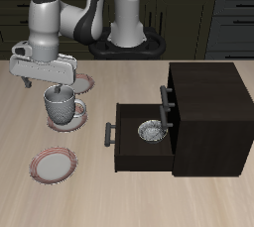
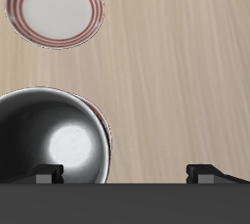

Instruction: Place the porcelain mug on top of the cabinet

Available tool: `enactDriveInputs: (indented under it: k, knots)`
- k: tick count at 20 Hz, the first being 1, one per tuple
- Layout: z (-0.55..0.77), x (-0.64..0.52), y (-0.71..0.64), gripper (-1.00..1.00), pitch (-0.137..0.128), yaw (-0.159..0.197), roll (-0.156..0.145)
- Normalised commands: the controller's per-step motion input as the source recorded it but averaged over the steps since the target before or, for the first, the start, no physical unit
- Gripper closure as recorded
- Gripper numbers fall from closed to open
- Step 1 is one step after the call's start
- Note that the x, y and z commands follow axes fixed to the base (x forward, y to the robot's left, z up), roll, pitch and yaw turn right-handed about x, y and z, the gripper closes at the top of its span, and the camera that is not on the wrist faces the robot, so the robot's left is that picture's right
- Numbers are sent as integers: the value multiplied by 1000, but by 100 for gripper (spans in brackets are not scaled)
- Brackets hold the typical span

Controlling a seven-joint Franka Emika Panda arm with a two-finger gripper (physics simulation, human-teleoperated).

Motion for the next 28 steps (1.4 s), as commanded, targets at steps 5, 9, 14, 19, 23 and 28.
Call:
enactDriveInputs:
  k: [5,9,14,19,23,28]
  knots:
    - [-415,96,79,-100,69,-2,18]
    - [-434,96,-39,100,91,-38,8]
    - [-125,1,-19,100,23,-15,15]
    - [69,5,-13,100,1,-22,1]
    - [81,44,9,100,-12,-14,8]
    - [216,10,153,100,-21,-29,17]
